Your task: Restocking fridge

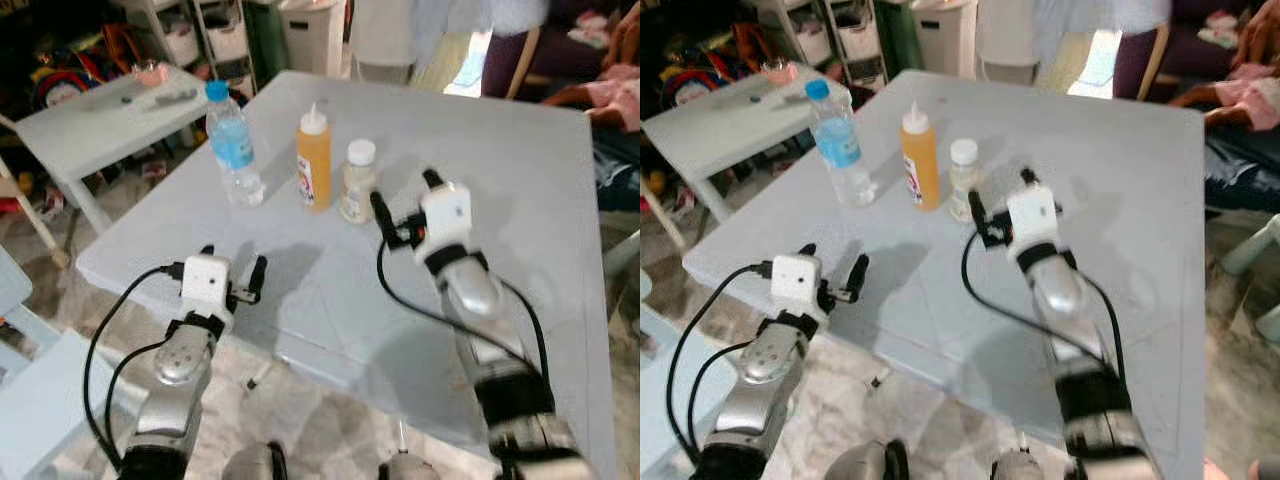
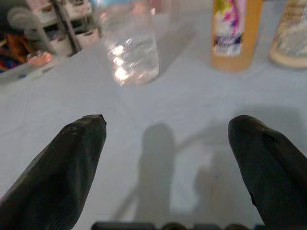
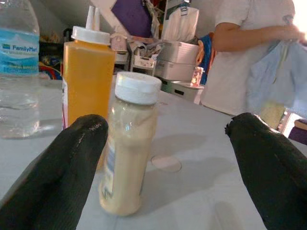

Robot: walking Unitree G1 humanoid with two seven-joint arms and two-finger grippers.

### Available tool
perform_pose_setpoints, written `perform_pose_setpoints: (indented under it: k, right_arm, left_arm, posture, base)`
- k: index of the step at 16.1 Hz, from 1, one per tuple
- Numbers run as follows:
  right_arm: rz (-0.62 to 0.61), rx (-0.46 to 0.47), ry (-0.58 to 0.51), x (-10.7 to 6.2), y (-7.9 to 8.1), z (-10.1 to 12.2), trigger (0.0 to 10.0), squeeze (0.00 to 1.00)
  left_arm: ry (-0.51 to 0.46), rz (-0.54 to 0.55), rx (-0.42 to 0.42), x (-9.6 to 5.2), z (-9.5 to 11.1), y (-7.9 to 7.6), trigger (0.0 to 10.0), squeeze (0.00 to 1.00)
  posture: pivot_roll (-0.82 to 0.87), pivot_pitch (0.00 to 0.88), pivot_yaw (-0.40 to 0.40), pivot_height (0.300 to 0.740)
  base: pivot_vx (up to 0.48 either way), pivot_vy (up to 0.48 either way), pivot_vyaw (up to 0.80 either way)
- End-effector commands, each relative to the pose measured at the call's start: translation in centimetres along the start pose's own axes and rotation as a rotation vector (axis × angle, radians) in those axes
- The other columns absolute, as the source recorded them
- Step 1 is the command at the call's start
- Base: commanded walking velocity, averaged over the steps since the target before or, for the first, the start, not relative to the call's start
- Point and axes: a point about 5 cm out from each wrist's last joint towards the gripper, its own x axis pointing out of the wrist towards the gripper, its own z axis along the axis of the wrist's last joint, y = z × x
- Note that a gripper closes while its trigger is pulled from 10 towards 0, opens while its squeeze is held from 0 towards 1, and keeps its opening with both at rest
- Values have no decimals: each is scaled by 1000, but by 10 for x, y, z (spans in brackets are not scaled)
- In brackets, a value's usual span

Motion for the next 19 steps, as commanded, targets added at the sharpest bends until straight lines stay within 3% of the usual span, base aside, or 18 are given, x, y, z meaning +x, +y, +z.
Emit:
perform_pose_setpoints:
  k: [1,3,7,14,15,16,17,19]
  right_arm:
    - [10,0,-17,7,1,4,10000,0]
    - [36,0,-41,21,1,13,10000,0]
    - [69,-9,-69,38,2,21,10000,0]
    - [98,5,-63,55,5,26,10000,0]
    - [100,27,-23,58,6,21,9255,0]
    - [87,15,0,58,5,18,510,0]
    - [86,17,-1,58,5,18,0,0]
    - [63,34,11,58,3,16,0,0]
  left_arm:
    - [-6,11,29,-1,5,8,10000,0]
    - [-6,61,37,-2,9,18,10000,0]
    - [10,61,51,-9,8,19,10000,0]
    - [32,68,70,-13,9,27,10000,0]
    - [40,70,72,-13,8,28,10000,0]
    - [42,71,72,-13,7,28,10000,0]
    - [42,72,72,-13,8,28,10000,0]
    - [46,72,69,-12,7,26,10000,0]
  posture:
    - [7,99,94,740]
    - [37,98,85,740]
    - [60,95,85,740]
    - [87,84,88,740]
    - [92,79,85,740]
    - [93,77,84,740]
    - [95,76,84,740]
    - [91,70,83,740]
  base:
    - [0,0,0]
    - [0,0,0]
    - [0,0,0]
    - [0,0,0]
    - [0,0,0]
    - [0,0,0]
    - [0,0,0]
    - [0,0,0]
